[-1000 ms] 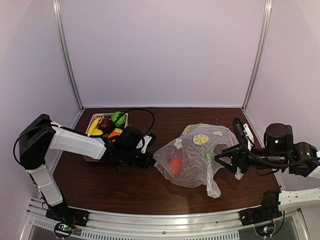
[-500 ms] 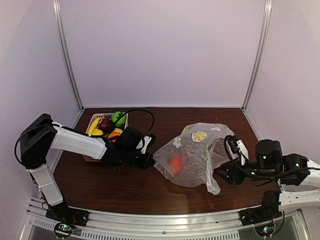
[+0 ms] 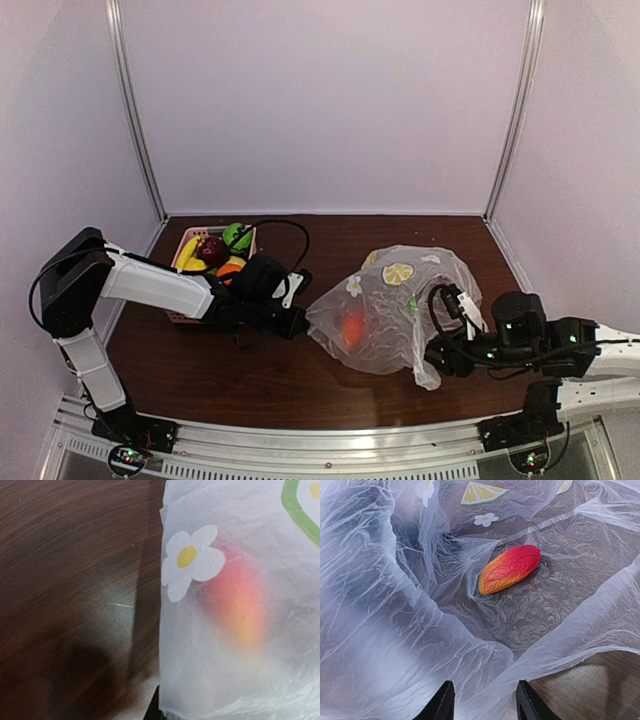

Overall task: Untie the knot of the plastic bag and take out the fruit
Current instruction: Reach into the gripper in the takeout bag.

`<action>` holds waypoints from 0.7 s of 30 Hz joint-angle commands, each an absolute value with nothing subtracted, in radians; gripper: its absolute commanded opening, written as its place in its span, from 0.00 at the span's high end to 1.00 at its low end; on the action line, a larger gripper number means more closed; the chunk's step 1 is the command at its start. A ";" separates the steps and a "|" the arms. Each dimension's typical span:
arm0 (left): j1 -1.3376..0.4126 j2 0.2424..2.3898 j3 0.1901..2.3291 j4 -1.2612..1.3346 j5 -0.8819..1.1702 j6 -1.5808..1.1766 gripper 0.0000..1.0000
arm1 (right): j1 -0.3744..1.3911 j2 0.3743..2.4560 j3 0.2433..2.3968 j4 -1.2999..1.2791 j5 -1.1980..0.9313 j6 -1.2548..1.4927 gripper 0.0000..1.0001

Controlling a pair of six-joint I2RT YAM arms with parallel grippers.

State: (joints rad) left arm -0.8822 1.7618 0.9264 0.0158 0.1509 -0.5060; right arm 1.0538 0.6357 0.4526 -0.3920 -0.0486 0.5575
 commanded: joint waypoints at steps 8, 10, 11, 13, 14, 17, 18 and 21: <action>-0.873 1.782 0.946 0.016 0.180 -0.483 1.00 | 1.046 0.768 0.479 -0.221 -0.013 0.602 0.52; -0.873 1.783 0.948 0.017 0.183 -0.481 1.00 | 1.036 0.843 0.503 -0.198 -0.009 0.603 0.52; -0.872 1.782 0.949 0.016 0.183 -0.479 1.00 | 1.030 0.885 0.517 -0.191 -0.009 0.599 0.52; -0.873 1.782 0.954 0.014 0.187 -0.478 1.00 | 1.020 0.970 0.545 -0.176 -0.005 0.590 0.53; -0.873 1.784 0.955 0.013 0.189 -0.477 1.00 | 1.015 1.000 0.557 -0.164 -0.005 0.588 0.53; -0.873 1.784 0.956 0.007 0.188 -0.473 1.00 | 0.985 1.055 0.592 -0.142 0.014 0.582 0.52; -0.872 1.784 0.957 0.005 0.186 -0.470 1.00 | 0.972 1.065 0.604 -0.145 0.029 0.583 0.51; -0.872 1.783 0.956 0.005 0.175 -0.466 1.00 | 0.922 1.069 0.620 -0.164 0.067 0.593 0.50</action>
